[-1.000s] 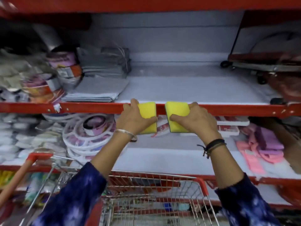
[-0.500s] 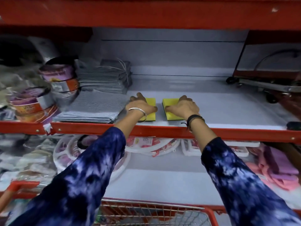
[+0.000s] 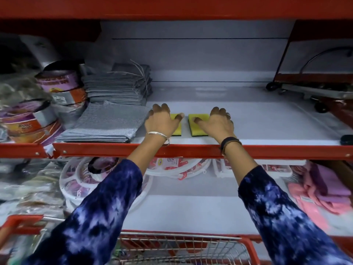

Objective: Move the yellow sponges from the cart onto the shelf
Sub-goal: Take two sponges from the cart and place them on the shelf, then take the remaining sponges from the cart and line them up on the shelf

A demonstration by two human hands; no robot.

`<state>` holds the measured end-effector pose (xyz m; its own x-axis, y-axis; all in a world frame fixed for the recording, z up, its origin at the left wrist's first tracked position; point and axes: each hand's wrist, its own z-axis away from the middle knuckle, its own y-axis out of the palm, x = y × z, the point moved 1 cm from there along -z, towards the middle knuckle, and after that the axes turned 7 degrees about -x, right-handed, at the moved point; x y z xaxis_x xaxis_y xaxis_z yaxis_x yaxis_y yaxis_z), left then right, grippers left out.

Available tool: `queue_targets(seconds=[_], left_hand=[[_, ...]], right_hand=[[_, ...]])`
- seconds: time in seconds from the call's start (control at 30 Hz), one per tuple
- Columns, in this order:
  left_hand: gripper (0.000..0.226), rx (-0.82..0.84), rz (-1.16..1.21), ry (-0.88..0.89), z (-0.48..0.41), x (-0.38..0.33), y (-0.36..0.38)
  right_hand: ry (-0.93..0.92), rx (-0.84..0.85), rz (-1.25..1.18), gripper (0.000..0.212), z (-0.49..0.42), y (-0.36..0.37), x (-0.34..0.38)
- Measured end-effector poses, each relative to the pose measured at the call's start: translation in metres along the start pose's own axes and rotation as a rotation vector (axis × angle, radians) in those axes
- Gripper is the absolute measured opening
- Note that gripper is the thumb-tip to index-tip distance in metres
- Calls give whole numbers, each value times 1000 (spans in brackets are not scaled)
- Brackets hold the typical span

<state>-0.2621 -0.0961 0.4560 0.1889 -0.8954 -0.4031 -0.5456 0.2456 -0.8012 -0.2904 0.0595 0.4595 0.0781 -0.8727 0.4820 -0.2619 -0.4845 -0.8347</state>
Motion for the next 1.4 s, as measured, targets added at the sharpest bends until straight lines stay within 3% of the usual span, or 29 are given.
queue_targets(seconds=[0.17,0.33,0.53,0.8,1.0,1.2,1.4], left_hand=[[35,-275,327,197,73,-6,-26],[29,-294,358,290,168,-1,-26],[32,-37,331,208,267,32,18],[42,535,195,-73,389,83,120],[58,897,105,-316,467,113,193],[83,1064,41,-542,517,117,250],[77,1055,-115,-758,551,111,279]], right_hand=[[-191,-175,-293,48,72,-23,-22],[-257,-155,-287,36,155,-19,-57],[-113,53,-198,38,230,25,-120],[102,505,36,45,314,121,-213],[288,805,244,70,361,192,-270],[464,908,331,84,389,241,-310],[533,866,417,82,410,273,-336]])
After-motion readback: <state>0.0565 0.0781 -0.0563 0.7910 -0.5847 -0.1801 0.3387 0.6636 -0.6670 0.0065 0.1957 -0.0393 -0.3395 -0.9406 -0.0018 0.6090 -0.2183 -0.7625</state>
